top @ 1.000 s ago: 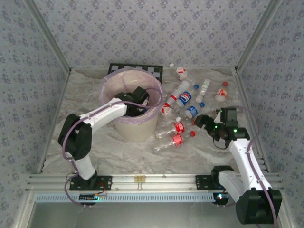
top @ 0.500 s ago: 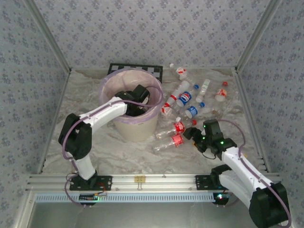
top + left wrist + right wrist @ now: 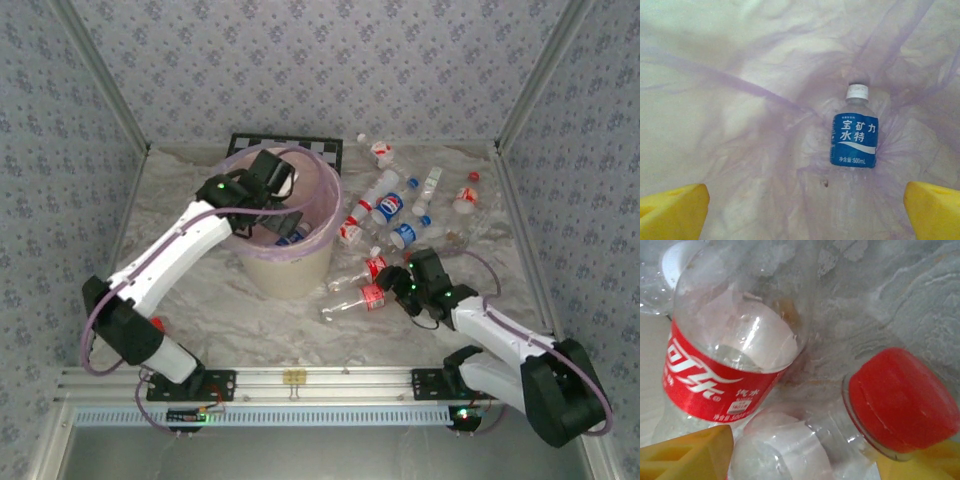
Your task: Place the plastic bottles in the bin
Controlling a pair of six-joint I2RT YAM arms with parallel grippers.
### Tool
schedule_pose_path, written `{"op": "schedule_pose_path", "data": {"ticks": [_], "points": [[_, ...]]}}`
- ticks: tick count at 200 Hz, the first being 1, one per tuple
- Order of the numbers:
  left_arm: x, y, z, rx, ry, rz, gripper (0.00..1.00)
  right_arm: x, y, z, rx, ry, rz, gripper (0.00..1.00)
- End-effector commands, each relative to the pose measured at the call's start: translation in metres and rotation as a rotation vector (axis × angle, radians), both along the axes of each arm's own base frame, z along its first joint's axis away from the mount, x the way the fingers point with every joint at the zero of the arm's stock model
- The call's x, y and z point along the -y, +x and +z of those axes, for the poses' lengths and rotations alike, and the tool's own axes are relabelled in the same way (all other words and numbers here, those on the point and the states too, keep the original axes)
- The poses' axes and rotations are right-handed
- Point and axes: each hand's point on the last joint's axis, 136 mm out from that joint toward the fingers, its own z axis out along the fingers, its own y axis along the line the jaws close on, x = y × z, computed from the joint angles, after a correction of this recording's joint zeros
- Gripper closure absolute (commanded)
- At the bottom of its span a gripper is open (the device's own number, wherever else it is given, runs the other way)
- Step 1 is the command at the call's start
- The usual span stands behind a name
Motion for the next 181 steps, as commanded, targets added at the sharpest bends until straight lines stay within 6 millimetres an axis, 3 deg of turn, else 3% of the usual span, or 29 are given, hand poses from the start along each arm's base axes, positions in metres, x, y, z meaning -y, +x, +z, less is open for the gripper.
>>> {"op": "schedule_pose_path", "data": {"ticks": [1, 34, 65, 105, 126, 150, 181], "points": [[-0.016, -0.016, 0.048, 0.093, -0.031, 0.023, 0.00, 0.008, 0.014, 0.004, 0.044, -0.057, -0.042, 0.29], [-0.004, -0.031, 0.091, 0.205, -0.161, -0.004, 0.00, 0.012, 0.017, 0.010, 0.057, -0.098, -0.029, 0.39], [0.017, -0.044, 0.103, 0.213, -0.229, -0.083, 0.00, 0.021, 0.013, 0.025, 0.068, -0.128, -0.015, 0.45], [0.038, -0.059, 0.122, 0.211, -0.355, -0.186, 0.00, 0.045, 0.005, 0.059, 0.132, -0.136, -0.054, 0.53], [0.055, -0.071, 0.138, 0.201, -0.466, -0.269, 0.00, 0.052, 0.011, 0.097, 0.230, -0.125, -0.030, 0.56], [0.084, -0.086, 0.153, 0.146, -0.598, -0.395, 0.00, 0.053, 0.020, 0.157, 0.378, -0.156, 0.066, 0.56], [0.108, -0.094, 0.165, 0.079, -0.666, -0.486, 0.08, 0.047, 0.021, 0.232, 0.519, -0.191, 0.218, 0.58]]}}
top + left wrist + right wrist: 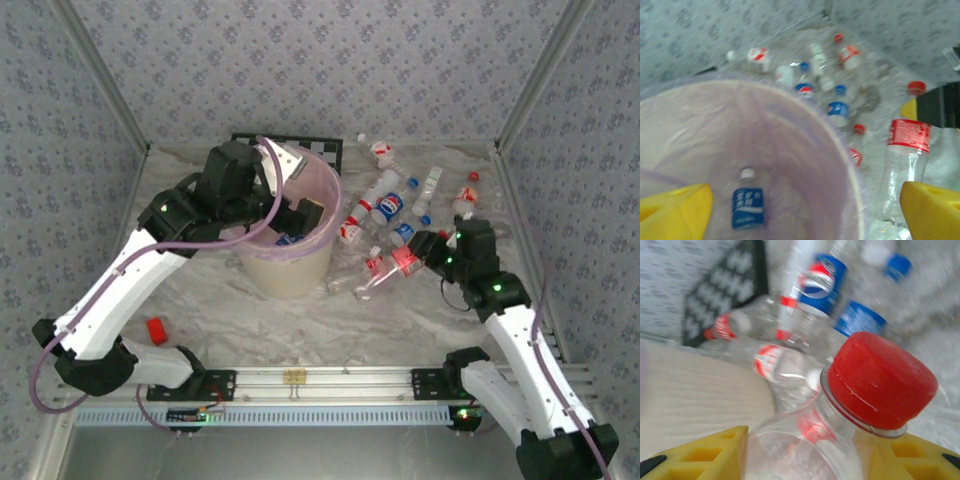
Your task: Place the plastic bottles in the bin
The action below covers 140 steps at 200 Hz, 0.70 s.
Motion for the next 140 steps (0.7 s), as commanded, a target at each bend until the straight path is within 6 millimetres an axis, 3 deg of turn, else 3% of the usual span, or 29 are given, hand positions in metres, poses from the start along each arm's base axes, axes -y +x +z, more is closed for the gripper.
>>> {"op": "schedule_pose_path", "data": {"ticks": [1, 25, 39, 42, 50, 65, 75, 79, 96, 140], "points": [[0.029, -0.017, 0.029, -0.025, -0.123, -0.147, 0.08, -0.010, -0.009, 0.051, 0.103, -0.088, 0.188, 0.58], [0.045, -0.022, 0.034, -0.066, -0.155, -0.212, 0.11, -0.031, -0.005, 0.107, 0.246, -0.060, 0.321, 0.57], [0.056, -0.027, 0.038, -0.082, -0.188, -0.274, 0.06, -0.041, 0.000, 0.129, 0.309, -0.024, 0.366, 0.57], [0.058, -0.027, 0.039, -0.085, -0.195, -0.283, 0.05, -0.043, 0.000, 0.147, 0.360, -0.017, 0.371, 0.57], [0.064, -0.028, 0.040, -0.096, -0.213, -0.304, 0.01, -0.048, 0.003, 0.163, 0.407, 0.001, 0.390, 0.58], [0.073, -0.027, 0.041, -0.123, -0.232, -0.329, 0.00, -0.057, 0.004, 0.190, 0.482, 0.029, 0.429, 0.58], [0.079, -0.026, 0.037, -0.152, -0.236, -0.340, 0.00, -0.062, 0.005, 0.203, 0.513, 0.039, 0.443, 0.58], [0.080, -0.028, 0.046, -0.143, -0.255, -0.351, 0.00, -0.065, 0.006, 0.207, 0.523, 0.040, 0.450, 0.58], [0.089, -0.030, 0.047, -0.174, -0.272, -0.387, 0.00, -0.074, 0.007, 0.223, 0.562, 0.050, 0.479, 0.58], [0.101, -0.027, 0.043, -0.199, -0.272, -0.399, 0.01, -0.096, 0.010, 0.247, 0.644, 0.061, 0.522, 0.60]]}}
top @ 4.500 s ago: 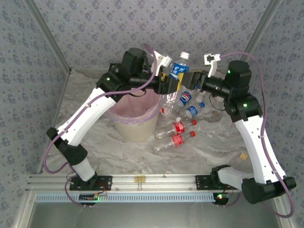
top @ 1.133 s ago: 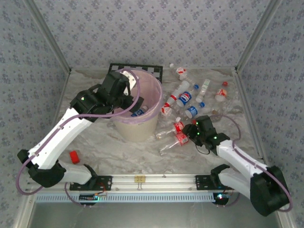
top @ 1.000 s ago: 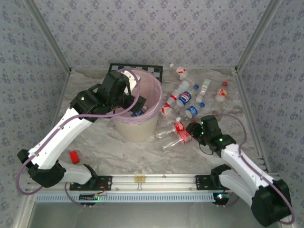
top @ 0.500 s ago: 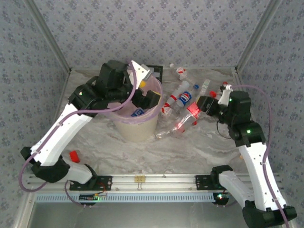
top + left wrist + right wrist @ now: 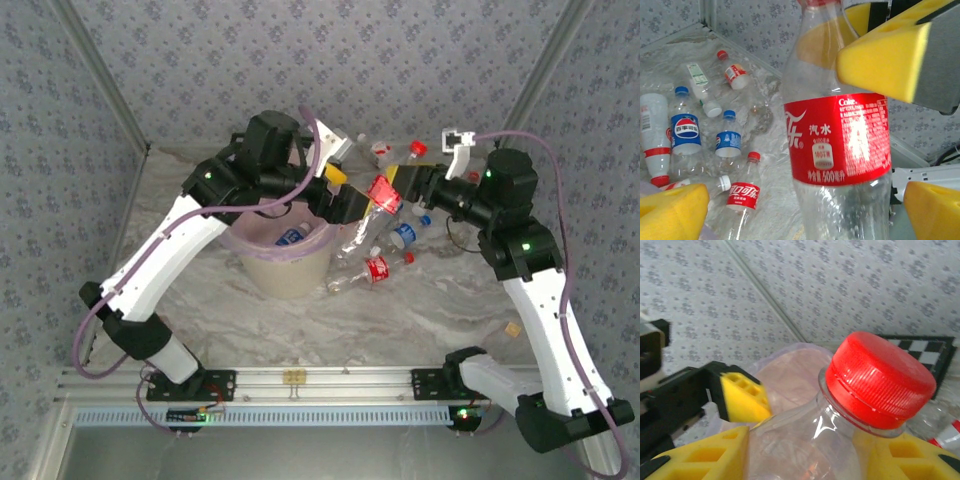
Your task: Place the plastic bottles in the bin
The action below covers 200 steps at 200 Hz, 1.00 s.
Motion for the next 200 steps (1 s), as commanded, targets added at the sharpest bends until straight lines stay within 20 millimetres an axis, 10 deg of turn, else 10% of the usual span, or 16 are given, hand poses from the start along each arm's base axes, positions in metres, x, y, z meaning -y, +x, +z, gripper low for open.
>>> {"op": "schedule_pose_path", "data": {"ticks": [1, 119, 200], "points": [[0.008, -0.011, 0.020, 0.003, -0.064, -0.054, 0.01, -0.011, -0.003, 0.032, 0.117, 0.023, 0.039, 0.60], [0.013, 0.003, 0.006, 0.008, -0.020, -0.011, 0.42, -0.022, 0.014, 0.031, 0.131, 0.023, 0.038, 0.59], [-0.010, 0.020, 0.022, 0.093, -0.004, 0.086, 0.56, 0.009, 0.020, 0.019, 0.085, -0.048, -0.102, 0.00]]}}
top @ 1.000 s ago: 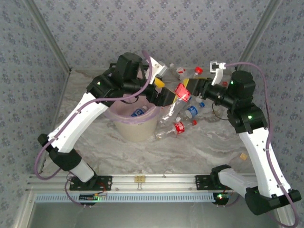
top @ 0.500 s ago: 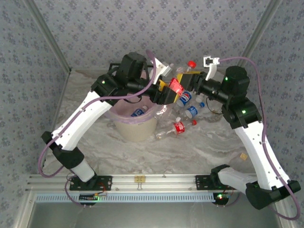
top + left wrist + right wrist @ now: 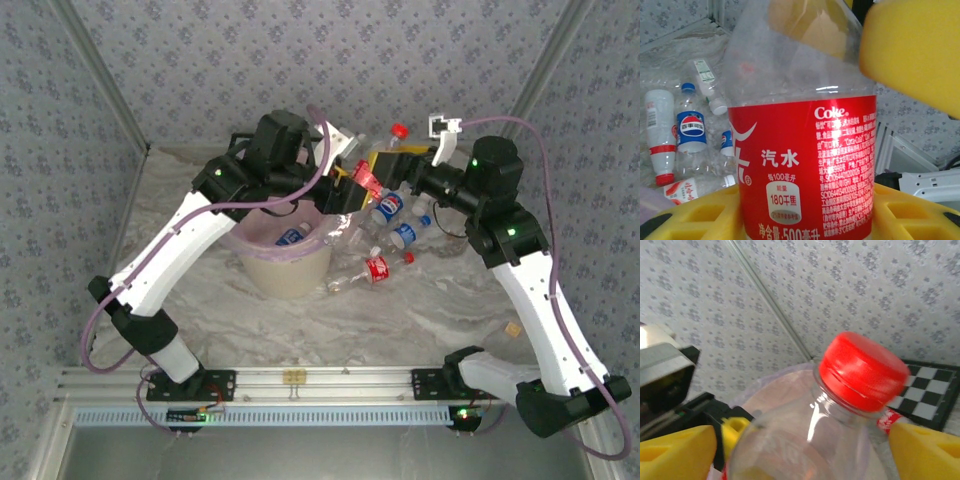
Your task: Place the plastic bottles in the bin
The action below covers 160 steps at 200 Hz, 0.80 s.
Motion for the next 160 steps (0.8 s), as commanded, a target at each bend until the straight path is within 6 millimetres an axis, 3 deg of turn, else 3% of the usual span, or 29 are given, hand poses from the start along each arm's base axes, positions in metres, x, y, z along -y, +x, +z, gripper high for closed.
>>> {"op": "schedule_pose_path", "data": {"ticks": [1, 38, 70, 96, 112, 116, 137, 160], "points": [[-0.016, 0.007, 0.030, 0.092, -0.030, 0.040, 0.56, 0.023, -0.003, 0.006, 0.007, -0.035, -0.094, 0.00], [-0.058, 0.024, 0.050, 0.158, -0.021, 0.158, 0.61, 0.062, -0.007, -0.018, -0.045, -0.047, -0.213, 0.00], [-0.106, 0.041, 0.035, 0.200, 0.136, 0.315, 0.68, 0.071, -0.006, -0.054, -0.137, -0.066, -0.230, 0.00], [-0.139, 0.053, -0.003, 0.195, 0.338, 0.414, 0.77, 0.075, -0.004, -0.085, -0.220, -0.083, -0.237, 0.00], [-0.148, 0.057, -0.031, 0.167, 0.435, 0.422, 0.83, 0.079, -0.003, -0.097, -0.252, -0.094, -0.247, 0.00], [-0.150, 0.059, -0.039, 0.160, 0.459, 0.421, 0.86, 0.079, -0.003, -0.113, -0.290, -0.105, -0.250, 0.00], [-0.160, 0.060, -0.074, 0.124, 0.583, 0.411, 1.00, 0.086, -0.003, -0.139, -0.362, -0.120, -0.269, 0.00], [-0.167, 0.055, -0.105, 0.091, 0.676, 0.375, 1.00, 0.095, -0.003, -0.157, -0.418, -0.124, -0.289, 0.00]]}}
